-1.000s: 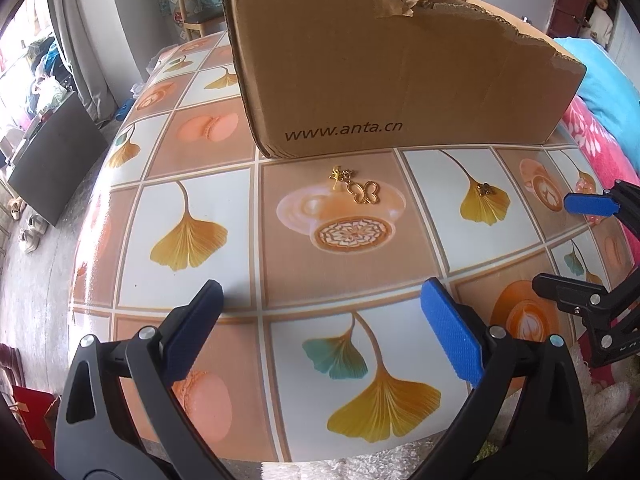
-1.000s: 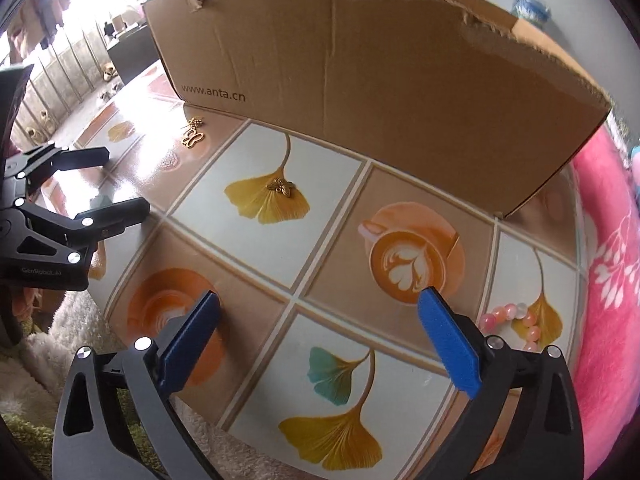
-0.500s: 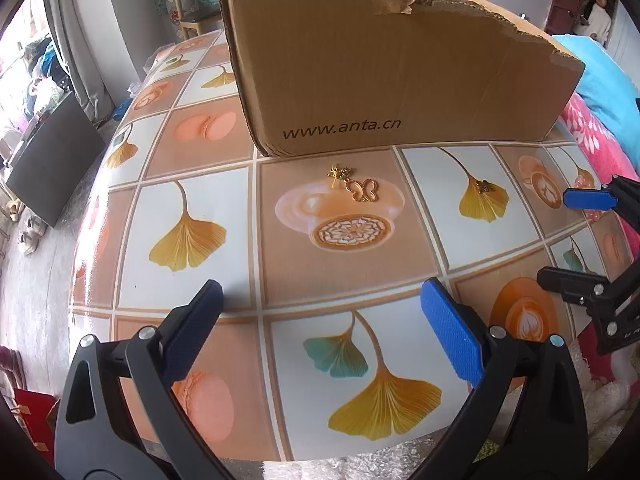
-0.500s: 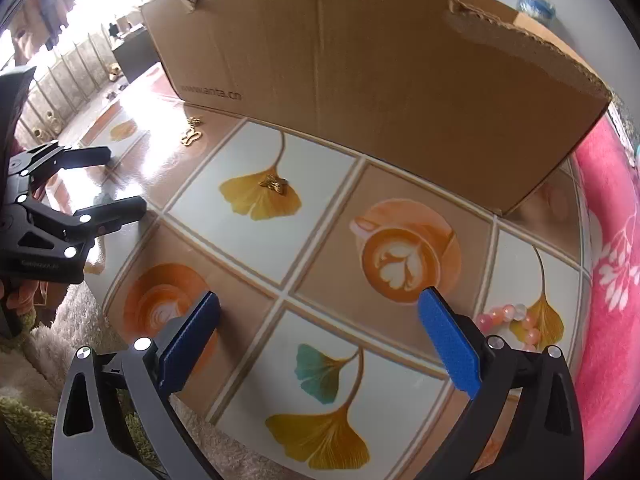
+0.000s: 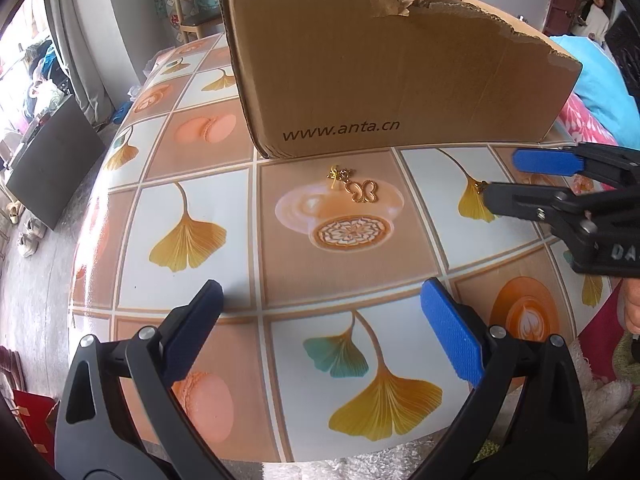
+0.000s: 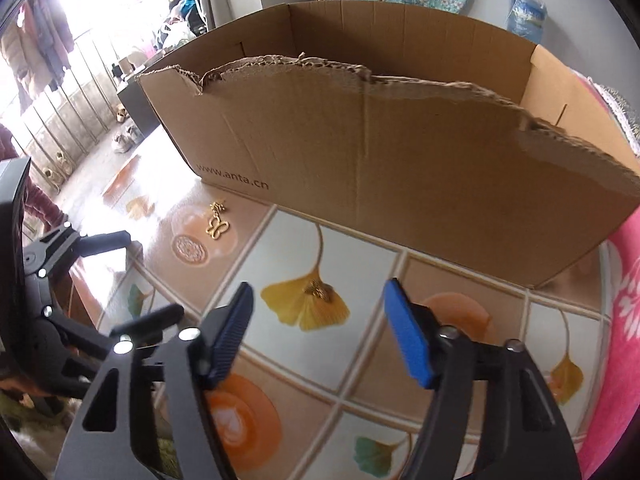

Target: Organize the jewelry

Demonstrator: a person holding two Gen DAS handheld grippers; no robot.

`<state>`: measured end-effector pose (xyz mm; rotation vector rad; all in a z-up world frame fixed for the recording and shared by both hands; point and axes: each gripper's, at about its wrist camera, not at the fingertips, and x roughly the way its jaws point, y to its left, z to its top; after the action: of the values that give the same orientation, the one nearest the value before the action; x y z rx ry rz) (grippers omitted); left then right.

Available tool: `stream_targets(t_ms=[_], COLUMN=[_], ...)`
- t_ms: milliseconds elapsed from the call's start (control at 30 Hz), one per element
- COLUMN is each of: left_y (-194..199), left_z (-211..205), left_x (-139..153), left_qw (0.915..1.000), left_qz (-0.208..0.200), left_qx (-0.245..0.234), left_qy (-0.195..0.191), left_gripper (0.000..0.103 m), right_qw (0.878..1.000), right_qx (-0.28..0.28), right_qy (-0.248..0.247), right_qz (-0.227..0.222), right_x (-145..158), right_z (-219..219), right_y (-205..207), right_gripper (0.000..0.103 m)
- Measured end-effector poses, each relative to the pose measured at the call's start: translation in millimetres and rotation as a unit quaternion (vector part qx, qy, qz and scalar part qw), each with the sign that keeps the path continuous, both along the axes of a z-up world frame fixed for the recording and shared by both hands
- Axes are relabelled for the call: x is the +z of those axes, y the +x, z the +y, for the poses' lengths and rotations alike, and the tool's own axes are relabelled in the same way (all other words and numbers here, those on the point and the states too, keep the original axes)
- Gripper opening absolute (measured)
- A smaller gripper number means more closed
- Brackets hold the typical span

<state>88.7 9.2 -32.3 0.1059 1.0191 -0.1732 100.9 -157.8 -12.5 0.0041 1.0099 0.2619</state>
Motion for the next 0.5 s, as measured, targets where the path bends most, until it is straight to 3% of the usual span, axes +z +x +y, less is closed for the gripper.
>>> stream_targets(t_ms=[200,500], left_y=[-1.0,-0.3], left_z=[0.4,0.0], left_x=[0.1,0.2], left_qw=[1.0000,1.0000], left_qz=[0.000,-0.001], left_qx=[-0.001,-0.001], left_qy=[0.000,0.000], left_gripper=[0.096,0.096], right_qw=[1.000,0.999], right_qx=[-0.010,-0.010], right_qy=[0.015,-0.032], right_qz=[0.009,-0.014], right_x=[-9.0,-12.6], right_z=[-0.5,15.4], right_y=[6.3,11.6], right_gripper=[0.035,0.024])
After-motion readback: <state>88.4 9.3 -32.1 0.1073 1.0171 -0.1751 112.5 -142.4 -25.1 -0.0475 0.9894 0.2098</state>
